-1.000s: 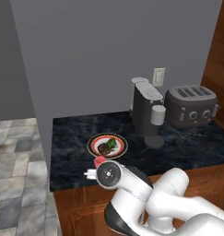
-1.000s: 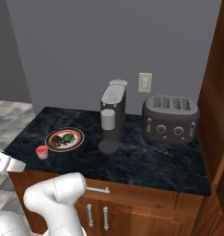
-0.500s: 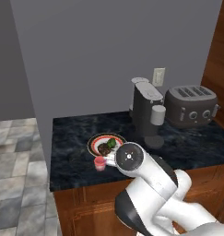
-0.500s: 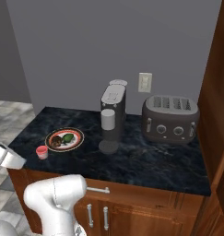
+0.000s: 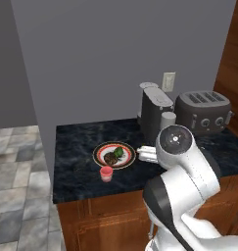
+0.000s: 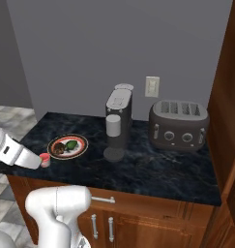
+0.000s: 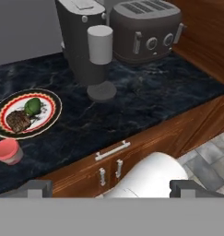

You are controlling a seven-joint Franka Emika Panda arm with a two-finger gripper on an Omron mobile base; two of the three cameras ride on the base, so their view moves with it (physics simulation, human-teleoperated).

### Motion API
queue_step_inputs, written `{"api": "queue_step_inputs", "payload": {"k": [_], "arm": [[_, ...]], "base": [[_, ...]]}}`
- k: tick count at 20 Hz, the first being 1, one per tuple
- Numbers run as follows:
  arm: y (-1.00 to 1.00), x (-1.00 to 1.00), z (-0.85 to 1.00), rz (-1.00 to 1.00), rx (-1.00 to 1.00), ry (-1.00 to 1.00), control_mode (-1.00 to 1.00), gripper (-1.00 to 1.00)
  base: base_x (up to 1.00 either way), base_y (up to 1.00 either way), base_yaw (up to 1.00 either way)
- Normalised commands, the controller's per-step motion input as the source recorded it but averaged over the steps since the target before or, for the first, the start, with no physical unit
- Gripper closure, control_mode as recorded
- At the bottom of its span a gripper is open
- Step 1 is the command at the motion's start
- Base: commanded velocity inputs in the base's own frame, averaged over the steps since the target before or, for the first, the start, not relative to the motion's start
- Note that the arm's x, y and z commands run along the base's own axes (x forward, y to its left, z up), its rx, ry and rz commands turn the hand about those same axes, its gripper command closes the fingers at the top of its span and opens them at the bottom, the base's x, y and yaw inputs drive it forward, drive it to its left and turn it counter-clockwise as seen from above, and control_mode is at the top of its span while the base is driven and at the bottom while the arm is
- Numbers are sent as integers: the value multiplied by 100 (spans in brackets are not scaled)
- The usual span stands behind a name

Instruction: Pick the avocado and bread from the counter and place them on the plate. Then pick the jam from the cabinet and place it next to the plate. Lastly close the cabinet door.

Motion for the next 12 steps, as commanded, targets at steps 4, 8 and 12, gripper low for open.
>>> {"api": "queue_step_inputs", "payload": {"k": [4, 8, 12], "arm": [[-64, 0, 2, 0, 6, 1, -100, -100], [-39, 0, -22, 1, 2, -2, -100, -100], [-21, 0, -34, 1, 0, -7, -100, -100]], "base": [[0, 0, 0], [0, 0, 0], [0, 0, 0]]}}
